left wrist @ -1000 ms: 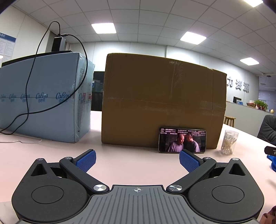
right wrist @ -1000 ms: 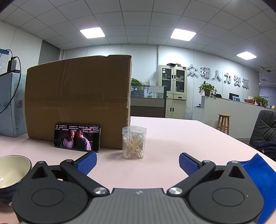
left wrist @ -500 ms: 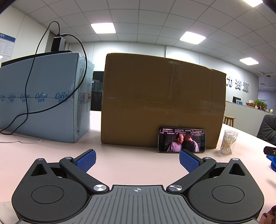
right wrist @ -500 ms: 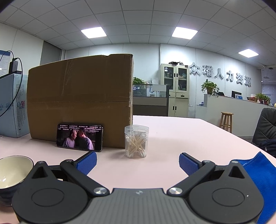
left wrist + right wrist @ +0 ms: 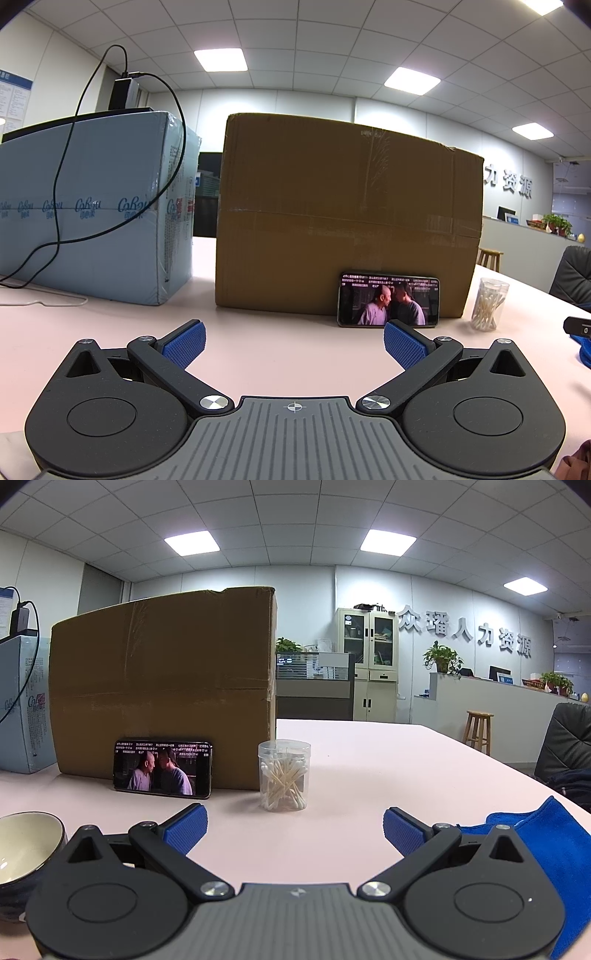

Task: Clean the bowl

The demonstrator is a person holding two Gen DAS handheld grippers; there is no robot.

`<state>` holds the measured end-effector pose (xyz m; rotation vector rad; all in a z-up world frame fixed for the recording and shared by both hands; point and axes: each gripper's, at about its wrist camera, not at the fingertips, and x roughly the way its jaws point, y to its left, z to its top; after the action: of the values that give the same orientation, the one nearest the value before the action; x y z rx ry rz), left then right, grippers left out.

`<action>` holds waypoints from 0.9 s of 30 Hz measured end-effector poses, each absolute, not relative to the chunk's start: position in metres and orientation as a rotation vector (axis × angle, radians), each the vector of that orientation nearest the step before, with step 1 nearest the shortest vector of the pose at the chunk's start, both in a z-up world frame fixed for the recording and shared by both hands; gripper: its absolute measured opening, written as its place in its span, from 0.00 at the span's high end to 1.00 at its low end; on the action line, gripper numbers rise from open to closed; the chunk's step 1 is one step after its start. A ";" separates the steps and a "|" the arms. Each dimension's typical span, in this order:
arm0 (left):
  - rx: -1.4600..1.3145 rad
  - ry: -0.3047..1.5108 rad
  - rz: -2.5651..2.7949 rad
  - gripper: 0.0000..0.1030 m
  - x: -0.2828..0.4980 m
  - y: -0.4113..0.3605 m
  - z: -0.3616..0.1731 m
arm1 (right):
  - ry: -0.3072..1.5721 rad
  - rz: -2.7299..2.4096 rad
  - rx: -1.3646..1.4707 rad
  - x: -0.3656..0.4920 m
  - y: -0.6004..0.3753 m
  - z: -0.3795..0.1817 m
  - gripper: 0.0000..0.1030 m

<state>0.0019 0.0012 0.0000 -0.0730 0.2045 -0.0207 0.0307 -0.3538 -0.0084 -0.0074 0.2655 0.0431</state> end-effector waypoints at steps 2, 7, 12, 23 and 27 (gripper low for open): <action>-0.073 0.205 -0.021 0.00 0.002 0.001 0.000 | 0.268 0.052 -0.003 0.031 -0.354 -0.009 0.00; -0.074 0.206 -0.024 0.00 0.002 0.001 0.000 | 0.273 0.073 0.017 0.032 -0.357 -0.009 0.00; -0.076 0.211 -0.033 0.00 0.003 0.001 -0.001 | 0.277 0.063 0.035 0.031 -0.360 -0.009 0.00; -0.060 0.195 -0.061 0.00 0.001 -0.003 0.001 | 0.270 0.135 0.037 0.024 -0.360 -0.007 0.00; -0.050 0.194 -0.083 0.00 0.000 -0.005 0.001 | 0.271 0.167 0.039 0.022 -0.359 -0.005 0.00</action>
<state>-0.0003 -0.0047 0.0013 -0.0498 0.1944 -0.0831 0.0219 -0.3590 -0.0055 0.0389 0.2711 0.1674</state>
